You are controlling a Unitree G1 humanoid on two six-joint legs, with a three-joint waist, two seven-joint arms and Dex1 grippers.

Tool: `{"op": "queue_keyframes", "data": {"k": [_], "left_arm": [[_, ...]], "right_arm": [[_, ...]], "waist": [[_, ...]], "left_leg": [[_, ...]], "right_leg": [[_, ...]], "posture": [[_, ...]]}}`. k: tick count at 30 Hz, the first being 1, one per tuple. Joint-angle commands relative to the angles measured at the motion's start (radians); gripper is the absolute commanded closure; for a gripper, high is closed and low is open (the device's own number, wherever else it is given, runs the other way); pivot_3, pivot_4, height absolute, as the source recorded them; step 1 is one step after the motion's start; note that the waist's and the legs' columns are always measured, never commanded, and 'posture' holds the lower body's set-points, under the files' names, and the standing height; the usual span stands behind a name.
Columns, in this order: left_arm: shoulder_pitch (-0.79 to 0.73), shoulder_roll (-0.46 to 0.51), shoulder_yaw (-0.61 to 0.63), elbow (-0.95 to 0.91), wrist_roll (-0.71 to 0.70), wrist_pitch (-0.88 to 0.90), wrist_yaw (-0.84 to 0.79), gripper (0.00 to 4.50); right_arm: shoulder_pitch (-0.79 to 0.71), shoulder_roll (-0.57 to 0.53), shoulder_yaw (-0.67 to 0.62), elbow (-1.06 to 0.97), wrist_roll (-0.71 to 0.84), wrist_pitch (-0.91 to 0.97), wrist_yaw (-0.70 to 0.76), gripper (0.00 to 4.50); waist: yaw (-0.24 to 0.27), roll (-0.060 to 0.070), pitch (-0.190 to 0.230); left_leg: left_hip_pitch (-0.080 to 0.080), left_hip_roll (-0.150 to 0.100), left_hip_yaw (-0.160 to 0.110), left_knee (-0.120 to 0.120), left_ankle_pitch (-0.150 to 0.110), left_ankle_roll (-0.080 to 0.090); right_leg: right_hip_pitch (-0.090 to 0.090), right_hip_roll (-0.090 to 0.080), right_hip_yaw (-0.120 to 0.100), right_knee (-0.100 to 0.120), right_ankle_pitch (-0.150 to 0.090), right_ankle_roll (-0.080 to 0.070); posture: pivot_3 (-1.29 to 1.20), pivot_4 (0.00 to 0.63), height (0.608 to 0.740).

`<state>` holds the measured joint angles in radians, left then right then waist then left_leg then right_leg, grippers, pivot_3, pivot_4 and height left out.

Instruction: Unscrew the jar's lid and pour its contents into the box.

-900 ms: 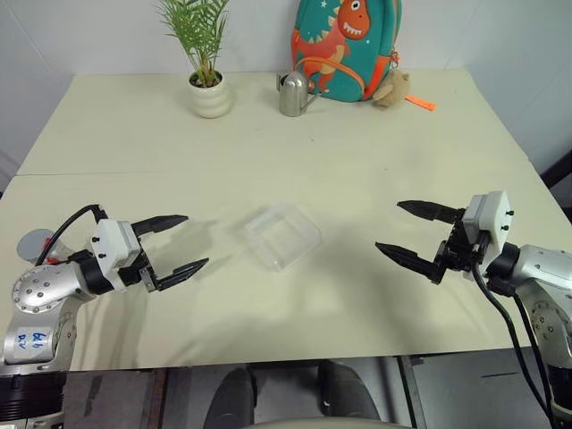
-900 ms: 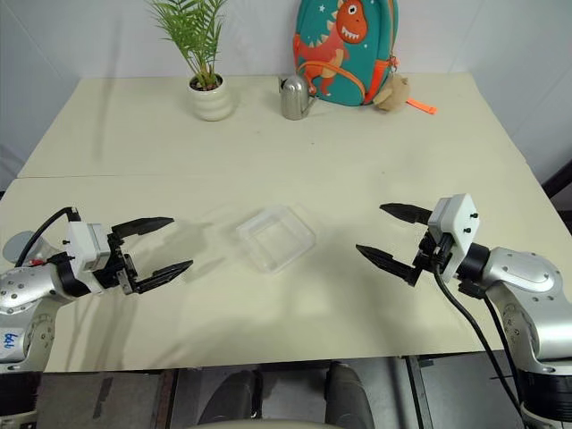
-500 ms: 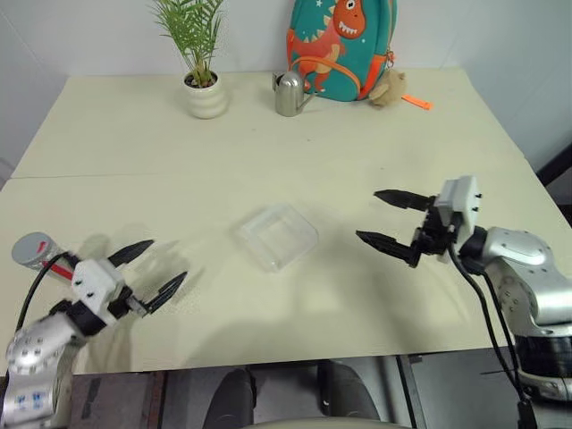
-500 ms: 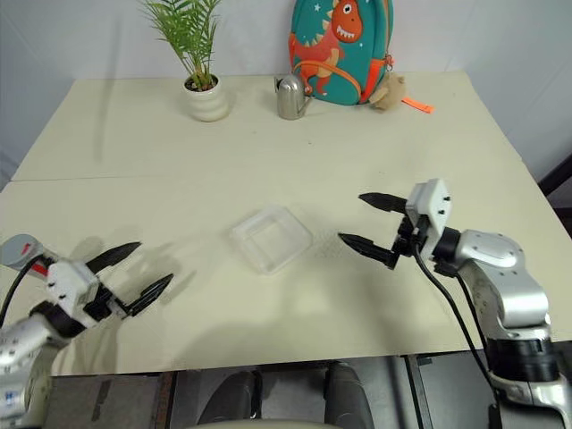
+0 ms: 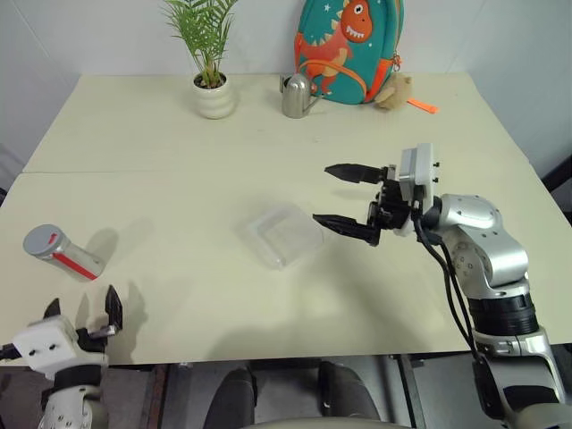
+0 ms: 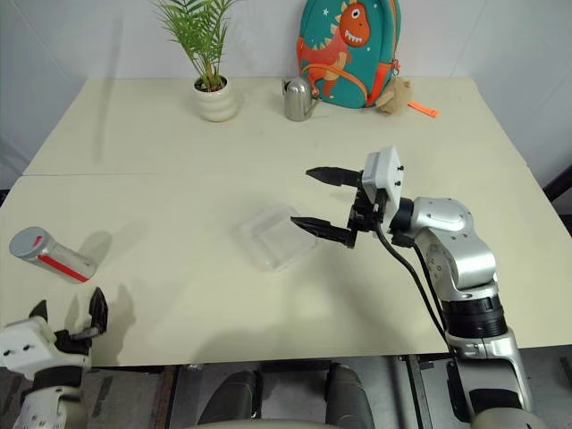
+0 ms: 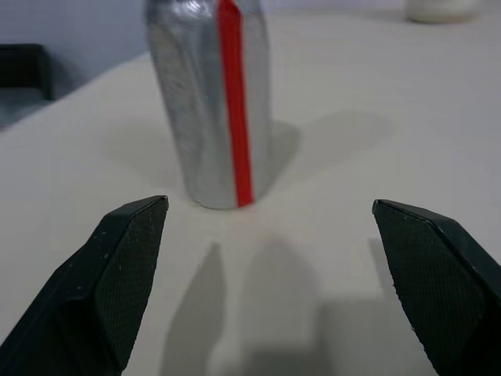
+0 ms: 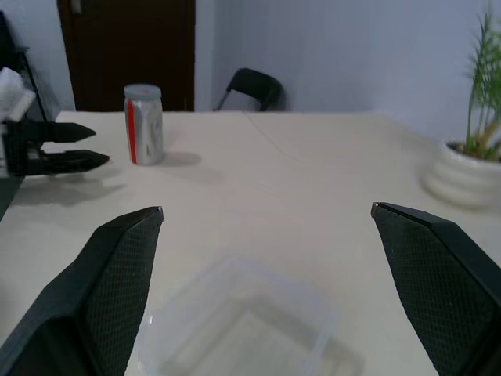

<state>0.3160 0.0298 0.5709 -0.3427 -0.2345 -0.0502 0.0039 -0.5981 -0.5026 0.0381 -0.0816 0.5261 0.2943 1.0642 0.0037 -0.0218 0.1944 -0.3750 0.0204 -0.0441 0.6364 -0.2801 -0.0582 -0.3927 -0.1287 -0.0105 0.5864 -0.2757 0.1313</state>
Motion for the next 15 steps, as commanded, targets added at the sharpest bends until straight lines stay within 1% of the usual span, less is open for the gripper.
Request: {"op": "queue_keyframes", "data": {"k": [1,4,9,11,15], "left_arm": [[-0.085,0.015,0.014,-0.018,0.014,0.030,0.098,0.04],[-0.138,0.021,-0.007,-0.015,0.074,0.063,0.162,0.04],[-0.207,-0.029,0.001,-0.036,0.097,0.106,0.295,0.04],[-0.233,-0.029,-0.007,-0.029,0.103,0.114,0.315,0.04],[-0.282,0.003,0.001,0.011,0.099,0.125,0.330,0.04]], "right_arm": [[-0.027,0.015,0.020,-0.025,-0.002,0.028,-0.011,0.00],[-0.041,0.016,0.061,-0.041,-0.016,0.043,-0.002,0.00],[-0.032,0.016,0.095,-0.062,-0.040,0.040,0.012,0.00],[-0.028,0.018,0.092,-0.067,-0.034,0.047,0.003,0.00],[-0.024,0.020,0.087,-0.076,-0.033,0.055,-0.011,0.00]], "waist": [[-0.003,-0.001,-0.001],[-0.008,-0.001,-0.001],[-0.004,-0.001,-0.001],[-0.004,-0.001,-0.001],[-0.003,-0.001,-0.001]], "left_leg": [[0.000,0.000,0.000,0.000,0.000,0.000],[0.000,0.000,0.000,0.000,0.000,0.000],[0.000,0.000,0.000,-0.004,-0.001,-0.001],[-0.001,0.000,0.000,-0.004,-0.001,-0.001],[-0.001,0.000,0.000,-0.003,-0.001,-0.001]], "right_leg": [[0.000,0.000,0.000,0.000,0.001,0.002],[0.000,0.000,0.000,0.001,0.009,0.017],[-0.002,0.001,0.001,-0.001,0.008,0.016],[-0.002,0.001,0.000,-0.001,0.008,0.016],[-0.002,0.001,0.000,-0.001,0.009,0.016]], "posture": [[0.00,0.150,0.740],[0.00,0.150,0.740],[0.00,0.150,0.740],[0.00,0.150,0.740],[0.00,0.150,0.740]]}}
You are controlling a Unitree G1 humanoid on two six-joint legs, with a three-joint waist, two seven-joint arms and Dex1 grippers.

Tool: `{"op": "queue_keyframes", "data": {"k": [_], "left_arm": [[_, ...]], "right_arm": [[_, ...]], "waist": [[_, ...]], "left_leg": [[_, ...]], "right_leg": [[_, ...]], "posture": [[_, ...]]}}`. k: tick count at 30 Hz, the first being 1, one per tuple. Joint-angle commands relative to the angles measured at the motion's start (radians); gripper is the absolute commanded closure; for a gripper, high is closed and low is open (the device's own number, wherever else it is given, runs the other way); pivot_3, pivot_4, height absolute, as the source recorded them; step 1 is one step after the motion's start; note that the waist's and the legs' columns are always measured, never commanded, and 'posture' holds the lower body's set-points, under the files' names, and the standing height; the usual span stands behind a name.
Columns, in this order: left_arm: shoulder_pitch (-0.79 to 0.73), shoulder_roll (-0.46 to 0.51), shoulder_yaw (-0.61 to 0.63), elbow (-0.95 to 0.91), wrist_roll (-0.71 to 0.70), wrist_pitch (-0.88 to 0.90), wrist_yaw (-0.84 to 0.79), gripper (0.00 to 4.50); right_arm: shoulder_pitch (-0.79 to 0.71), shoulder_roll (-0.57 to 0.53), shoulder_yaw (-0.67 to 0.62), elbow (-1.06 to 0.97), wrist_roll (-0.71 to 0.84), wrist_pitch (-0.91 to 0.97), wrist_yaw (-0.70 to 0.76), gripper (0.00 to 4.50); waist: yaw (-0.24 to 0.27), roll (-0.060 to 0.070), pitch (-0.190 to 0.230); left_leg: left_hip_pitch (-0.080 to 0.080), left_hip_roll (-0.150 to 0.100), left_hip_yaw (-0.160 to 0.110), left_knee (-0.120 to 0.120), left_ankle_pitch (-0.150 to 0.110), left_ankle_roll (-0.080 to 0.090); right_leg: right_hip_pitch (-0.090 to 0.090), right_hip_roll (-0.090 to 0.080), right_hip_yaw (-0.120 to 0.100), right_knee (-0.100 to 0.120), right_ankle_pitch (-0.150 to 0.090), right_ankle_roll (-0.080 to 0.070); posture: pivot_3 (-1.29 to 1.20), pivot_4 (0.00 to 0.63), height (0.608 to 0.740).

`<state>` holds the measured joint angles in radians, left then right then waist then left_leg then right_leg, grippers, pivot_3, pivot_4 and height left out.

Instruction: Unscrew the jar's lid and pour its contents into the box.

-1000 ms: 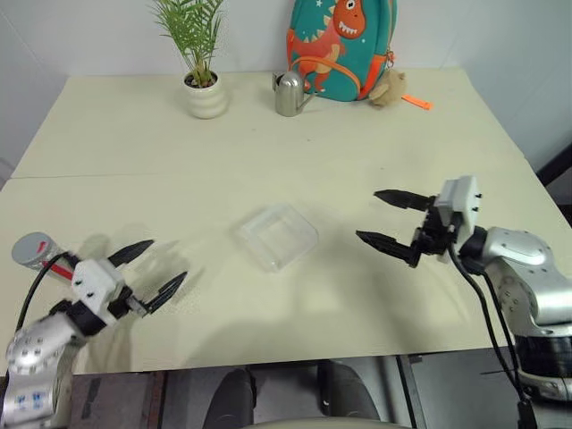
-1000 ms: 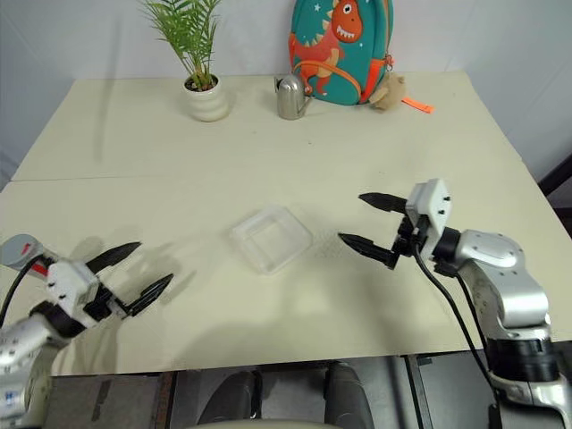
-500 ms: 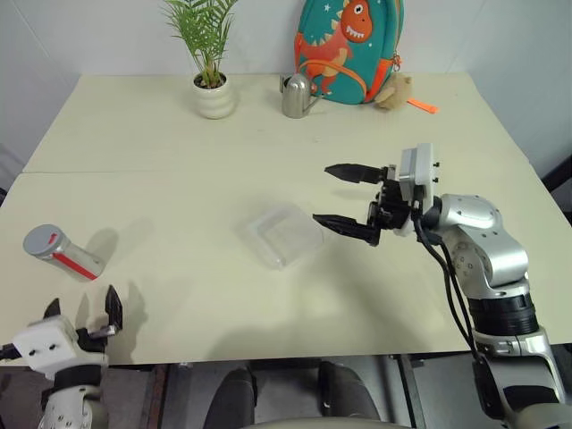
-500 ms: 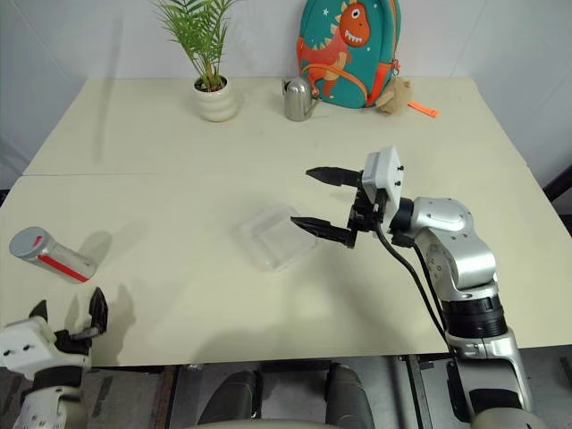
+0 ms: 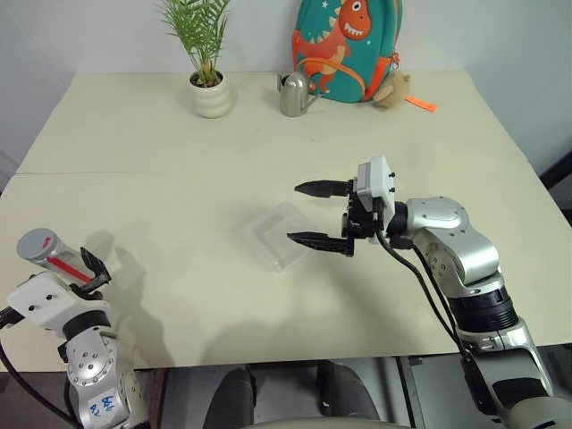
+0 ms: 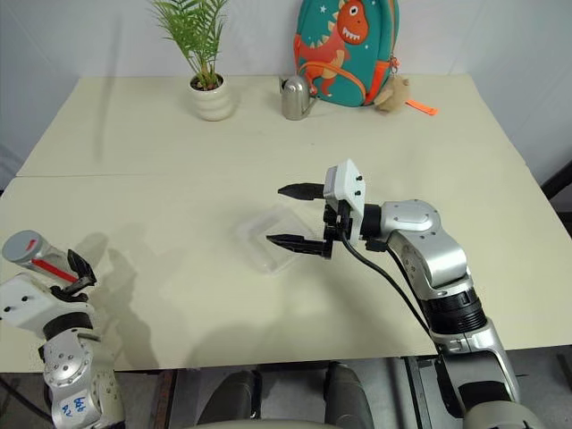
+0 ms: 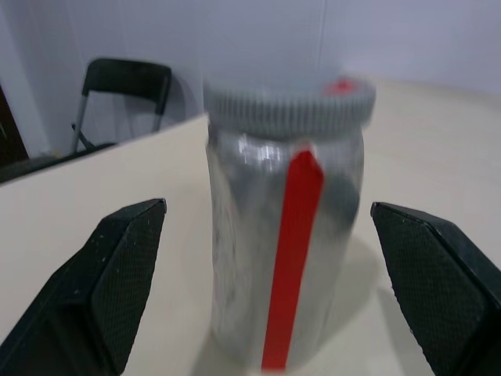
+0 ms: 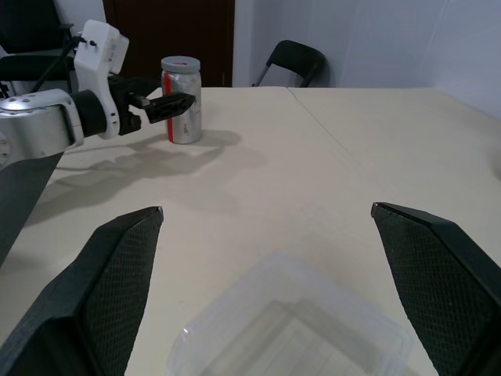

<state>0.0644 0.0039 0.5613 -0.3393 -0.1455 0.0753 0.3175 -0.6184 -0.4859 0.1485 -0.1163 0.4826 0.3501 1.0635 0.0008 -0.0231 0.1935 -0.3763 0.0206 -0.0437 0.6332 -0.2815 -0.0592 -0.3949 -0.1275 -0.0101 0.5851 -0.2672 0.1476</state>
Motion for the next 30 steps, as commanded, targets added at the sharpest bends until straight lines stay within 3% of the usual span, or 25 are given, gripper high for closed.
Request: {"op": "queue_keyframes", "data": {"k": [1,9,13,16,22,26,30], "left_arm": [[-0.042,0.037,0.014,0.021,0.005,-0.001,0.016,0.04],[-0.113,0.132,0.024,0.107,0.039,0.034,0.033,0.04],[-0.119,0.153,0.030,0.111,0.046,0.039,0.040,0.93],[-0.120,0.165,0.031,0.111,0.049,0.049,0.040,1.92],[-0.130,0.159,0.012,0.110,0.014,0.068,0.015,1.99],[-0.199,0.232,-0.074,0.118,-0.048,0.056,-0.172,1.99],[-0.317,0.397,-0.159,0.126,-0.198,0.116,-0.492,1.99]], "right_arm": [[-0.002,0.005,-0.025,-0.043,0.010,0.001,-0.014,0.00],[0.027,0.017,-0.035,-0.067,0.012,-0.006,-0.051,0.00],[0.034,0.019,-0.036,-0.069,0.012,-0.011,-0.058,0.00],[0.036,0.024,-0.038,-0.064,0.010,-0.018,-0.065,0.00],[0.036,0.033,-0.041,-0.058,0.009,-0.023,-0.075,0.00],[0.035,0.032,-0.052,-0.059,0.014,-0.017,-0.085,0.00],[0.016,0.034,-0.082,-0.076,0.039,0.021,-0.114,0.00]], "waist": [[0.000,0.000,0.000],[-0.003,0.000,0.000],[-0.002,0.000,0.000],[-0.002,0.000,0.000],[-0.002,0.000,0.000],[0.005,-0.001,0.000],[0.002,-0.001,0.000]], "left_leg": [[0.000,0.000,0.000,0.000,0.000,0.000],[0.000,0.001,0.000,-0.001,0.000,0.000],[0.000,0.001,0.000,-0.001,0.000,-0.001],[0.000,0.001,0.000,-0.001,0.000,-0.001],[0.000,0.001,0.000,-0.001,0.000,-0.001],[0.000,0.001,0.000,0.000,0.000,-0.002],[0.000,0.001,0.000,0.000,0.001,-0.003]], "right_leg": [[0.000,0.000,0.000,0.000,0.000,0.000],[-0.001,0.001,0.000,0.000,0.000,0.000],[-0.001,0.001,0.000,0.000,0.000,0.000],[-0.001,0.001,0.000,0.000,0.000,0.000],[-0.001,0.001,0.000,0.000,0.000,0.000],[-0.001,0.001,0.000,0.001,0.000,0.000],[-0.001,0.001,0.000,0.001,0.000,-0.001]], "posture": [[0.00,0.150,0.740],[0.00,0.150,0.740],[0.00,0.150,0.740],[0.00,0.150,0.740],[0.00,0.150,0.740],[0.00,0.150,0.740],[0.00,0.150,0.740]]}}
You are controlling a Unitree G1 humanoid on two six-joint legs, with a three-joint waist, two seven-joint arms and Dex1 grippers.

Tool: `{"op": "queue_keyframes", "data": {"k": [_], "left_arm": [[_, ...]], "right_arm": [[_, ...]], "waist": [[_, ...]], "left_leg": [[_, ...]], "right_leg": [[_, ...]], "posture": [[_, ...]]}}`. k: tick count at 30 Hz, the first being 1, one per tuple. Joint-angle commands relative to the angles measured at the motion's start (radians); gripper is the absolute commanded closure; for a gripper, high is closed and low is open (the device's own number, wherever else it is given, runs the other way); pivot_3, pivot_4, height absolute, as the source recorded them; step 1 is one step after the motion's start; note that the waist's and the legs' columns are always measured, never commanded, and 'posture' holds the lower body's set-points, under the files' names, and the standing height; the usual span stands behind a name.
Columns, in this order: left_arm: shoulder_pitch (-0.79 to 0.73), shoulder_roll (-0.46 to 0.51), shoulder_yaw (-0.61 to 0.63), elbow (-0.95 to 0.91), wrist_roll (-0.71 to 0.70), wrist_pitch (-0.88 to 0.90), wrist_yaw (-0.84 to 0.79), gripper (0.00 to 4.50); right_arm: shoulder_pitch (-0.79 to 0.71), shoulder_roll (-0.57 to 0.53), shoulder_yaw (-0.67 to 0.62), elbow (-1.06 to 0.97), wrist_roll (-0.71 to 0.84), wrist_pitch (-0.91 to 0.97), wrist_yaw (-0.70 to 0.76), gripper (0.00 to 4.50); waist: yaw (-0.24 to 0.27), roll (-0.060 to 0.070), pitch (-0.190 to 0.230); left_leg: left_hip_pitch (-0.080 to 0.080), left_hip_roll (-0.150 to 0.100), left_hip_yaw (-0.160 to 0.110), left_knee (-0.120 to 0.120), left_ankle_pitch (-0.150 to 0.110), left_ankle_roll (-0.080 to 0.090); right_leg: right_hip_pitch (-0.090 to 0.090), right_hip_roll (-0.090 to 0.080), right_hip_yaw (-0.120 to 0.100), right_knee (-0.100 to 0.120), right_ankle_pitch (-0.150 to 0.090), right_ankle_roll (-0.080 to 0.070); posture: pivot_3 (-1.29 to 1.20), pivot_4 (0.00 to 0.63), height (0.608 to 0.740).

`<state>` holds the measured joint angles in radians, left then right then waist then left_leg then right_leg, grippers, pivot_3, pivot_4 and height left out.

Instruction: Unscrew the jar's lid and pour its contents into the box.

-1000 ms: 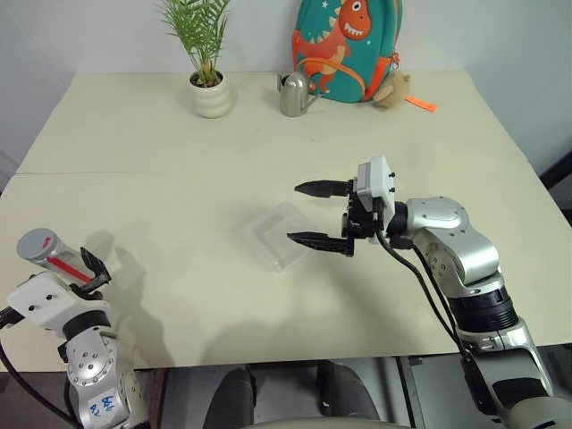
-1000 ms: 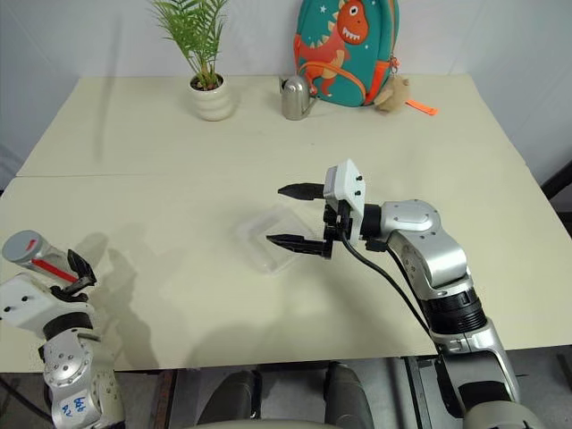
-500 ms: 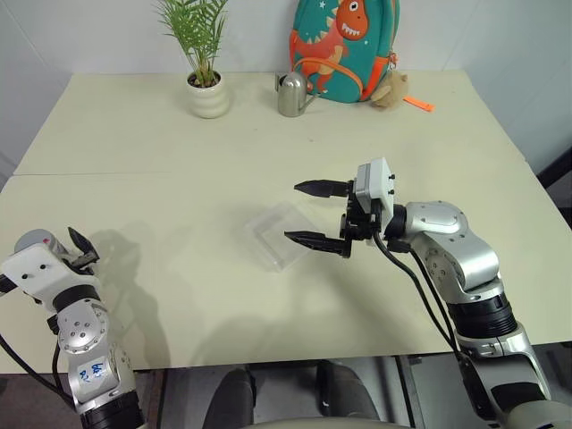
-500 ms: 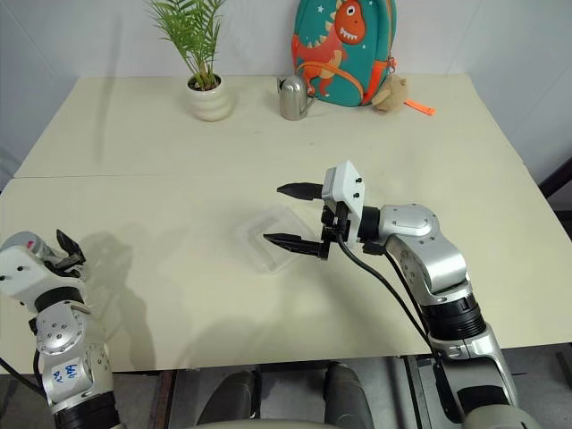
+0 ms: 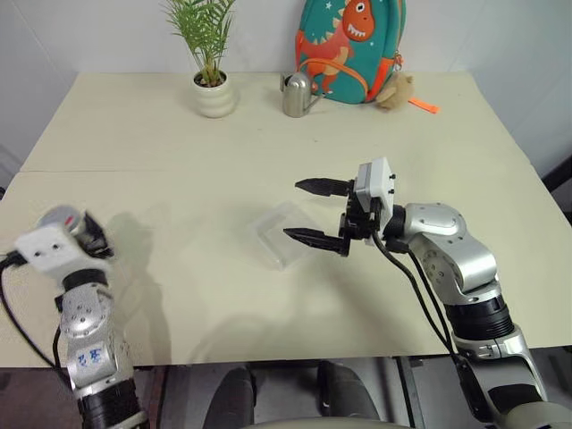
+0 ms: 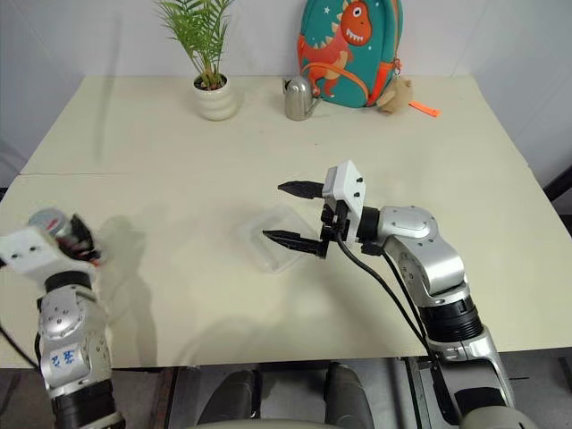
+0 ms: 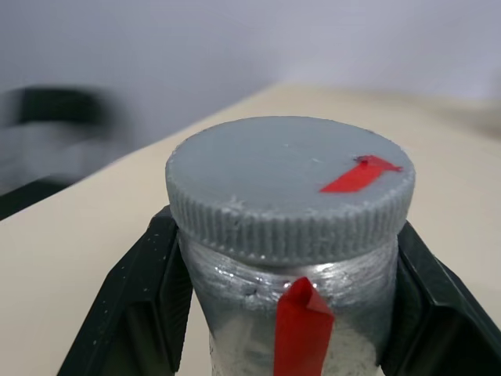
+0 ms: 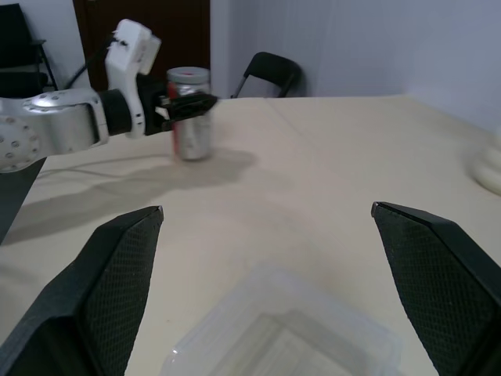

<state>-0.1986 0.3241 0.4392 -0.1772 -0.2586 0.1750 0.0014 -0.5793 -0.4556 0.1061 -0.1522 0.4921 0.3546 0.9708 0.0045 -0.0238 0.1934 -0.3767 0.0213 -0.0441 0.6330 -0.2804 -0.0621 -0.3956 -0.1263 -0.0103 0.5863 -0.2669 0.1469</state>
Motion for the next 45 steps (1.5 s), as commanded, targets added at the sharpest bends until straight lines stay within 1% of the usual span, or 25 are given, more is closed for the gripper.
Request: {"op": "queue_keyframes", "data": {"k": [1,3,5,7,11,13,17,19,21,27,39,40,41,45], "left_arm": [[-0.081,0.120,-0.056,-0.030,-0.122,0.033,-0.259,1.99],[-0.134,0.186,-0.080,-0.015,-0.224,0.100,-0.408,1.99],[-0.187,0.247,-0.120,0.011,-0.293,0.149,-0.560,1.99],[-0.224,0.285,-0.161,0.037,-0.311,0.151,-0.676,1.99],[-0.296,0.300,-0.259,0.094,-0.305,0.156,-0.830,1.99],[-0.333,0.275,-0.301,0.112,-0.297,0.146,-0.871,1.99],[-0.360,0.248,-0.357,0.139,-0.270,0.123,-0.925,1.99],[-0.363,0.239,-0.365,0.145,-0.264,0.116,-0.933,1.99],[-0.370,0.232,-0.368,0.151,-0.257,0.107,-0.935,1.99],[-0.383,0.215,-0.365,0.158,-0.246,0.091,-0.936,1.99],[-0.388,0.200,-0.359,0.150,-0.251,0.094,-0.927,1.99],[-0.388,0.200,-0.358,0.147,-0.252,0.095,-0.926,1.99],[-0.389,0.200,-0.357,0.145,-0.254,0.097,-0.925,1.99],[-0.391,0.204,-0.355,0.140,-0.258,0.101,-0.925,1.99]], "right_arm": [[-0.035,0.007,-0.048,-0.047,0.040,0.034,-0.036,0.00],[-0.065,0.016,-0.060,-0.061,0.059,0.071,-0.069,0.00],[-0.096,0.028,-0.060,-0.071,0.064,0.102,-0.101,0.00],[-0.122,0.039,-0.053,-0.074,0.060,0.125,-0.128,0.00],[-0.188,0.076,-0.022,-0.070,0.042,0.178,-0.181,0.00],[-0.230,0.108,-0.001,-0.060,0.035,0.218,-0.215,0.00],[-0.288,0.157,0.042,-0.047,0.024,0.271,-0.246,0.00],[-0.303,0.169,0.060,-0.042,0.016,0.288,-0.255,0.00],[-0.312,0.182,0.073,-0.032,0.007,0.302,-0.265,0.00],[-0.317,0.214,0.090,-0.020,-0.003,0.351,-0.286,0.00],[-0.306,0.224,0.091,0.007,-0.027,0.347,-0.268,0.00],[-0.304,0.223,0.094,0.008,-0.028,0.346,-0.264,0.38],[-0.303,0.223,0.097,0.011,-0.030,0.344,-0.259,0.58],[-0.308,0.232,0.093,0.028,-0.035,0.333,-0.252,1.85]], "waist": [[-0.006,0.000,0.000],[-0.013,0.001,0.000],[-0.022,0.002,0.001],[-0.029,0.002,0.001],[-0.031,0.002,0.001],[-0.031,0.002,0.001],[-0.032,0.002,0.001],[-0.032,0.002,0.001],[-0.031,0.002,0.001],[-0.031,0.002,0.001],[-0.032,0.002,0.001],[-0.031,0.002,0.001],[-0.031,0.002,0.001],[-0.032,0.002,0.001]], "left_leg": [[0.000,0.000,0.000,0.000,0.000,0.000],[0.000,0.000,0.000,-0.001,0.000,0.000],[0.000,0.000,0.001,-0.003,0.000,0.000],[0.000,0.002,0.001,-0.003,0.000,0.000],[-0.001,0.006,0.002,-0.004,-0.001,0.000],[-0.001,0.008,0.001,-0.004,-0.001,0.000],[-0.005,0.010,0.001,-0.003,0.000,0.000],[-0.010,0.010,0.002,-0.002,0.000,-0.001],[-0.012,0.010,0.002,-0.002,0.000,-0.001],[-0.012,0.010,0.002,-0.002,0.000,-0.001],[-0.012,0.010,0.002,-0.001,0.000,-0.001],[-0.012,0.010,0.002,-0.001,0.000,-0.001],[-0.012,0.010,0.002,-0.001,0.000,-0.001],[-0.012,0.010,0.002,-0.001,0.000,-0.001]], "right_leg": [[0.000,0.000,0.000,0.000,0.000,0.000],[0.000,0.000,0.000,0.000,0.000,0.000],[-0.001,0.000,0.001,0.003,0.000,0.000],[-0.002,0.002,0.001,0.003,-0.001,0.000],[-0.002,0.007,0.001,0.002,-0.002,-0.002],[-0.003,0.009,0.001,0.003,-0.002,-0.003],[-0.010,0.010,0.002,0.007,-0.003,-0.004],[-0.016,0.010,0.003,0.009,-0.003,-0.004],[-0.017,0.010,0.003,0.009,-0.003,-0.004],[-0.018,0.011,0.003,0.009,-0.003,-0.004],[-0.018,0.011,0.003,0.009,-0.003,-0.004],[-0.018,0.011,0.003,0.009,-0.003,-0.004],[-0.018,0.011,0.003,0.009,-0.003,-0.004],[-0.018,0.011,0.003,0.009,-0.003,-0.004]], "posture": [[0.00,0.150,0.740],[0.00,0.150,0.740],[0.00,0.150,0.740],[0.00,0.150,0.740],[0.00,0.150,0.740],[0.00,0.150,0.740],[0.00,0.150,0.740],[0.00,0.150,0.740],[0.00,0.150,0.740],[0.00,0.150,0.740],[0.00,0.150,0.740],[0.00,0.150,0.740],[0.00,0.150,0.740],[0.00,0.150,0.740]]}}
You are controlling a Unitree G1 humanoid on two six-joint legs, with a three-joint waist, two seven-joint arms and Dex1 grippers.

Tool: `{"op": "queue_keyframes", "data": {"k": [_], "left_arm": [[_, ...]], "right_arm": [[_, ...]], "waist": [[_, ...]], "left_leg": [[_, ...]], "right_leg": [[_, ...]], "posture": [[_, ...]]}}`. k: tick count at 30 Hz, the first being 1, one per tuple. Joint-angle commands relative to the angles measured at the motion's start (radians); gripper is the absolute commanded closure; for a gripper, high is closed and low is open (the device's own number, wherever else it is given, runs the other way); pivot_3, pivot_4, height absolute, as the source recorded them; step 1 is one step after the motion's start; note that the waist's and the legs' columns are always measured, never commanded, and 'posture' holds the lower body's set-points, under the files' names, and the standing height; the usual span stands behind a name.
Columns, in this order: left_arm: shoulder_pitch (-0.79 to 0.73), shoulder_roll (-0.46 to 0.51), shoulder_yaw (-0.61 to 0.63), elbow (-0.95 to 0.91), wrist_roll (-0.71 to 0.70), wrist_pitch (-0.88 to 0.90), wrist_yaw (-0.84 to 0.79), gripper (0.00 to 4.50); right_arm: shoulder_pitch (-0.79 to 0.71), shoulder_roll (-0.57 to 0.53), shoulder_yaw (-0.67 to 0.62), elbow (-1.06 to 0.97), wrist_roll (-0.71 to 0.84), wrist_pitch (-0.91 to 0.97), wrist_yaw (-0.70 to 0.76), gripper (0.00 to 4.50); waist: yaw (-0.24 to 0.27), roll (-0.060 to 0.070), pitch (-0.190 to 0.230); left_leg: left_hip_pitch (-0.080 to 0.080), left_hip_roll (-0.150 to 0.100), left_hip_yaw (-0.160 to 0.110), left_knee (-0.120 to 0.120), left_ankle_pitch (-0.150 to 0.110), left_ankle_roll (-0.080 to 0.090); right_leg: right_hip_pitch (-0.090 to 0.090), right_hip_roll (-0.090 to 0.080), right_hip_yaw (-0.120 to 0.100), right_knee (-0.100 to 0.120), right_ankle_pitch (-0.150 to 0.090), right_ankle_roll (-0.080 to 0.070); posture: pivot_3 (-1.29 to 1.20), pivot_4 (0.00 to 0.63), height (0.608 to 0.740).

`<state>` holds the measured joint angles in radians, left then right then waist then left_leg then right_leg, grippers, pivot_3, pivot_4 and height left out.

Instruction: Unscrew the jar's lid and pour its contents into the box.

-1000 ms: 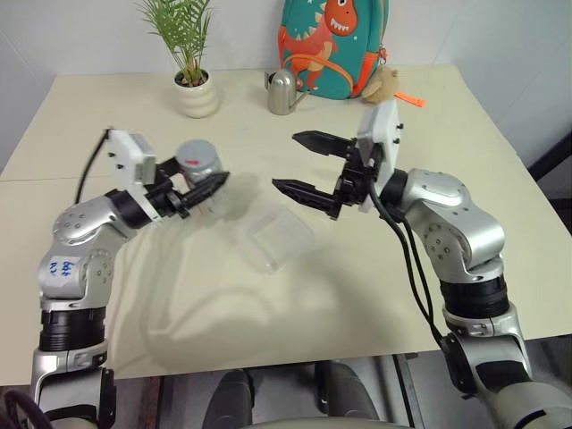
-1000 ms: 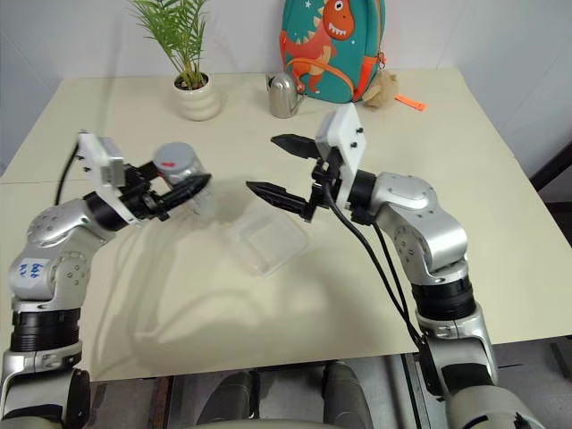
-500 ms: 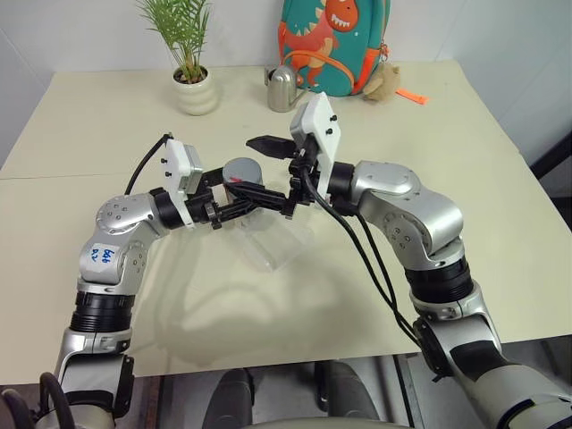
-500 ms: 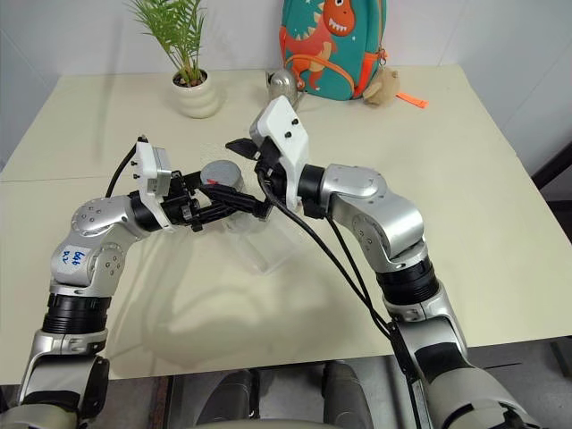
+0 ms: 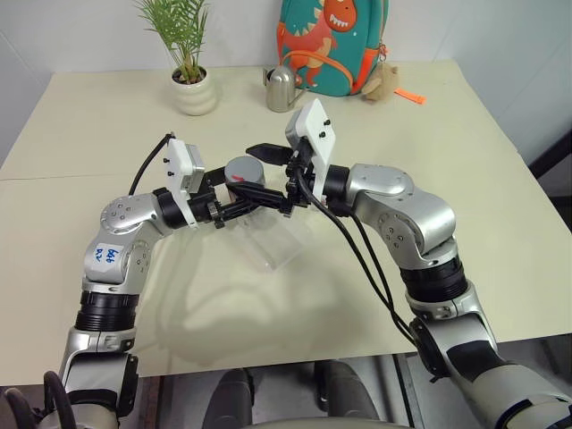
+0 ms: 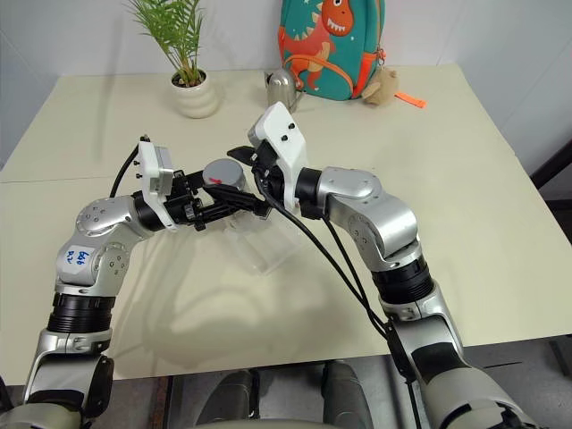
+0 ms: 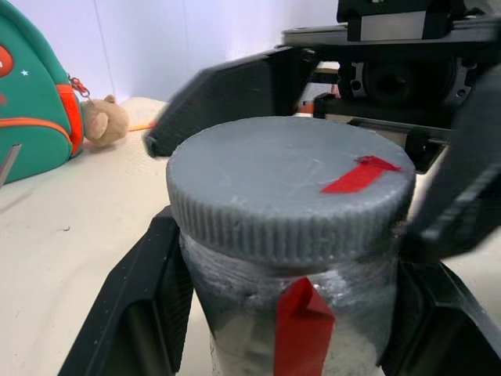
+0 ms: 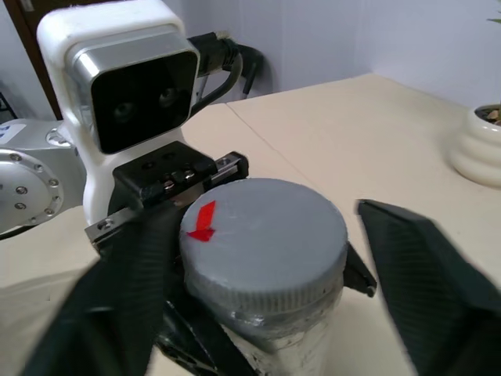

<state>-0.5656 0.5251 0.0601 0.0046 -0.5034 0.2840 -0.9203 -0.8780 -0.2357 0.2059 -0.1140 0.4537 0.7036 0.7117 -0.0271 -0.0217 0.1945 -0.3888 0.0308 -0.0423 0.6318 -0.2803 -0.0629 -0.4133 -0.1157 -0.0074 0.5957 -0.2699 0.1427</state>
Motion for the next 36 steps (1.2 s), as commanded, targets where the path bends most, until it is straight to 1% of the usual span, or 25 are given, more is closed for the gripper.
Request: {"op": "queue_keyframes", "data": {"k": [1,5,7,8,10,13,15,20,22,23,24,25,26,28,29,36], "left_arm": [[-0.024,0.006,0.024,-0.042,-0.015,-0.007,-0.007,1.99],[-0.030,0.016,0.027,-0.032,-0.026,-0.006,-0.036,1.99],[-0.041,0.020,0.022,-0.020,-0.035,-0.004,-0.071,1.99],[-0.053,0.023,0.012,-0.013,-0.046,0.003,-0.107,1.99],[-0.073,0.022,-0.001,-0.001,-0.055,0.011,-0.159,1.99],[-0.108,0.008,-0.033,0.019,-0.053,0.002,-0.229,1.99],[-0.124,-0.002,-0.046,0.029,-0.050,-0.004,-0.258,1.99],[-0.144,-0.039,-0.075,0.036,-0.043,-0.010,-0.294,1.99],[-0.146,-0.049,-0.077,0.036,-0.041,-0.010,-0.298,1.99],[-0.147,-0.053,-0.073,0.038,-0.038,-0.013,-0.294,1.99],[-0.147,-0.055,-0.069,0.039,-0.037,-0.014,-0.290,1.99],[-0.146,-0.057,-0.066,0.040,-0.036,-0.015,-0.287,1.99],[-0.149,-0.052,-0.058,0.049,-0.027,-0.021,-0.278,1.99],[-0.155,-0.036,-0.041,0.070,-0.018,-0.026,-0.269,1.99],[-0.157,-0.031,-0.036,0.076,-0.014,-0.030,-0.267,1.99],[-0.172,-0.014,-0.016,0.115,0.005,-0.051,-0.248,1.99]], "right_arm": [[-0.011,0.015,-0.010,-0.006,0.005,-0.020,0.010,1.95],[-0.020,0.012,-0.023,0.006,0.026,-0.033,0.055,1.95],[-0.031,0.000,-0.026,0.014,0.046,-0.058,0.129,1.95],[-0.049,-0.024,-0.027,0.013,0.077,-0.076,0.229,1.95],[-0.080,-0.060,-0.027,0.021,0.116,-0.092,0.365,1.95],[-0.162,-0.110,-0.003,0.094,0.122,-0.103,0.527,1.95],[-0.201,-0.122,0.005,0.138,0.114,-0.119,0.596,1.95],[-0.266,-0.123,0.012,0.229,0.080,-0.154,0.691,1.95],[-0.274,-0.115,0.003,0.250,0.067,-0.171,0.700,1.95],[-0.277,-0.108,-0.009,0.261,0.063,-0.164,0.677,1.95],[-0.278,-0.106,-0.020,0.266,0.066,-0.145,0.661,1.60],[-0.279,-0.105,-0.027,0.270,0.068,-0.131,0.651,1.20],[-0.274,-0.107,-0.037,0.266,0.066,-0.133,0.638,0.94],[-0.259,-0.120,-0.060,0.253,0.071,-0.130,0.628,0.25],[-0.254,-0.124,-0.067,0.248,0.074,-0.128,0.624,0.02],[-0.189,-0.168,-0.087,0.172,0.043,-0.165,0.556,0.02]], "waist": [[0.000,0.000,0.000],[0.000,0.000,0.000],[0.000,0.000,0.000],[0.000,0.000,0.000],[0.002,0.000,0.000],[0.002,0.000,0.000],[0.001,0.000,0.000],[-0.003,0.000,0.000],[-0.001,0.000,0.000],[-0.001,0.000,0.000],[-0.001,0.000,0.000],[-0.001,0.000,0.000],[-0.001,0.000,0.000],[0.000,0.000,0.000],[0.000,0.000,0.000],[0.002,0.000,0.000]], "left_leg": [[0.000,0.000,0.000,0.000,0.000,0.000],[0.000,0.000,0.000,0.000,0.000,0.000],[0.000,0.000,0.000,0.000,0.000,0.000],[0.000,0.000,0.000,0.000,0.000,0.000],[0.000,0.000,0.000,0.001,0.000,0.000],[0.000,0.000,0.000,0.001,0.000,0.000],[0.000,0.000,0.000,0.001,0.000,0.000],[0.000,0.000,0.000,0.001,0.000,0.000],[0.000,0.000,0.000,0.001,0.000,0.000],[0.000,0.000,0.000,0.002,0.000,0.000],[0.000,0.000,0.000,0.002,0.003,-0.005],[0.000,0.000,0.000,0.003,0.003,-0.005],[0.000,0.000,0.000,0.002,0.003,-0.005],[0.000,0.000,0.000,0.002,0.003,-0.005],[0.000,0.000,0.000,0.003,0.003,-0.005],[0.000,0.000,0.000,0.004,0.003,-0.005]], "right_leg": [[0.000,0.000,0.000,0.000,0.000,0.000],[0.000,0.000,0.000,0.000,0.000,0.000],[0.000,0.000,0.000,0.000,0.000,0.000],[0.000,0.000,0.000,0.000,0.000,0.000],[0.000,0.000,0.000,0.000,0.000,0.000],[0.001,0.000,0.000,0.000,0.000,0.000],[0.001,0.001,0.000,0.000,0.000,0.000],[0.000,0.001,0.000,0.001,0.000,0.000],[0.000,0.001,0.000,0.001,0.000,0.000],[0.000,0.001,0.000,0.001,0.000,0.000],[0.000,0.001,0.000,0.001,0.000,0.000],[0.000,0.001,0.000,0.001,0.000,0.000],[0.000,0.001,0.000,0.001,0.000,0.000],[0.000,0.001,0.000,0.002,0.000,0.000],[0.000,0.001,0.000,0.002,0.000,0.000],[0.000,0.001,0.000,0.003,0.000,0.000]], "posture": [[0.00,0.150,0.740],[0.00,0.150,0.740],[0.00,0.150,0.740],[0.00,0.150,0.740],[0.00,0.150,0.740],[0.00,0.150,0.740],[0.00,0.150,0.740],[0.00,0.150,0.740],[0.00,0.150,0.740],[0.00,0.150,0.740],[0.00,0.150,0.740],[0.00,0.150,0.740],[0.00,0.150,0.740],[0.00,0.150,0.740],[0.00,0.150,0.740],[0.00,0.150,0.740]]}}
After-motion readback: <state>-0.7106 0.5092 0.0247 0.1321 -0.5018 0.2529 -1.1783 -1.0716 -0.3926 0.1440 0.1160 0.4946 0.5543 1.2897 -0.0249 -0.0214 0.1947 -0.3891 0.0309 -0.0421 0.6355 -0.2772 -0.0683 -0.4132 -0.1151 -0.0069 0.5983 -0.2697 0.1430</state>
